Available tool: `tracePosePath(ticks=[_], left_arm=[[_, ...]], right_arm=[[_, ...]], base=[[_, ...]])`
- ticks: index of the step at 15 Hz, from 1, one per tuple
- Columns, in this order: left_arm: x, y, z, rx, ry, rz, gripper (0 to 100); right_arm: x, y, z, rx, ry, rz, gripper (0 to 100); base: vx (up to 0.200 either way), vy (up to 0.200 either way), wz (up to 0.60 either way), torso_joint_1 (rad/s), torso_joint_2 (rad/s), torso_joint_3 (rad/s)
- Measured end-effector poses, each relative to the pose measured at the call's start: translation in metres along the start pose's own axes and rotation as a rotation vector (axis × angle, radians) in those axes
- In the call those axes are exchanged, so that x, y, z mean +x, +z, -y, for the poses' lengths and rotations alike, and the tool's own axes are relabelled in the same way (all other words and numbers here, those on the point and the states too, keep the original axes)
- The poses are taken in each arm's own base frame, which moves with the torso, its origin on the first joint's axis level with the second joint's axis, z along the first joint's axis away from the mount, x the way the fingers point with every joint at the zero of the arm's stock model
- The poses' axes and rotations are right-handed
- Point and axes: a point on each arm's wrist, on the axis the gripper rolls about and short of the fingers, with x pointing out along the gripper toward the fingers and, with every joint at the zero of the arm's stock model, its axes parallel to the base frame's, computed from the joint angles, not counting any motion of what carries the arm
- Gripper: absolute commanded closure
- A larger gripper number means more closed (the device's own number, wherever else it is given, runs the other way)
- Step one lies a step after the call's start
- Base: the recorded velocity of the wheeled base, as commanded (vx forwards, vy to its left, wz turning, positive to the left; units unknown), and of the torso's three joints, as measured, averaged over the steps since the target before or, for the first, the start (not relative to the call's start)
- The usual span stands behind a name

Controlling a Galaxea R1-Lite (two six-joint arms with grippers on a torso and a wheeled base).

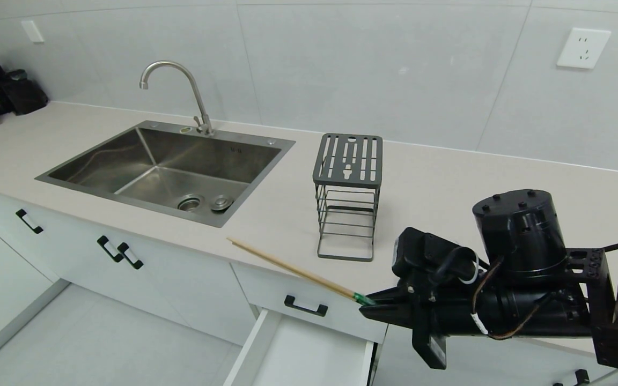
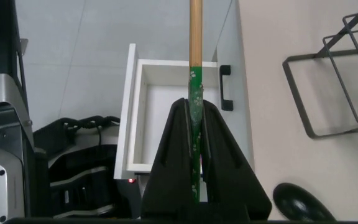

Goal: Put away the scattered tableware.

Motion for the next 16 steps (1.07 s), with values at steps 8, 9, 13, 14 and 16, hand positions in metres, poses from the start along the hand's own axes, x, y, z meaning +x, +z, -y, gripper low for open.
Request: tracePosePath(ticks=[8,9,13,14,16], left_arm=[[0.0,0.0,0.0,0.0,0.0,-0.001,0],[0.0,0.0,0.0,0.0,0.001,0.0,0],[0.0,0.0,0.0,0.0,0.0,-0.001,0],[0.0,0.0,0.0,0.0,0.001,-0.001,0],[0.0,0.0,0.0,0.0,0.0,0.0,0]], right_arm=[[0.005,0.013,-0.007,0.028,-0.022,0.016,100],[0.005,0.013,-0.006,0.028,-0.024,0.016,100],[0.005,0.014,-0.008,0.026,-0.018,0.017,100],[0.005,0.014,-0.008,0.026,-0.018,0.017,100],[0.005,0.015,-0.008,0.024,-0.017,0.02,100]], base=[[0.0,0.0,0.0,-0.161,0.32,0.159],[0.0,0.0,0.0,-0.095,0.19,0.095],[0.0,0.0,0.0,-0.213,0.43,0.205],[0.0,0.0,0.0,-0.251,0.5,0.246],[0.0,0.0,0.0,-0.269,0.51,0.247]])
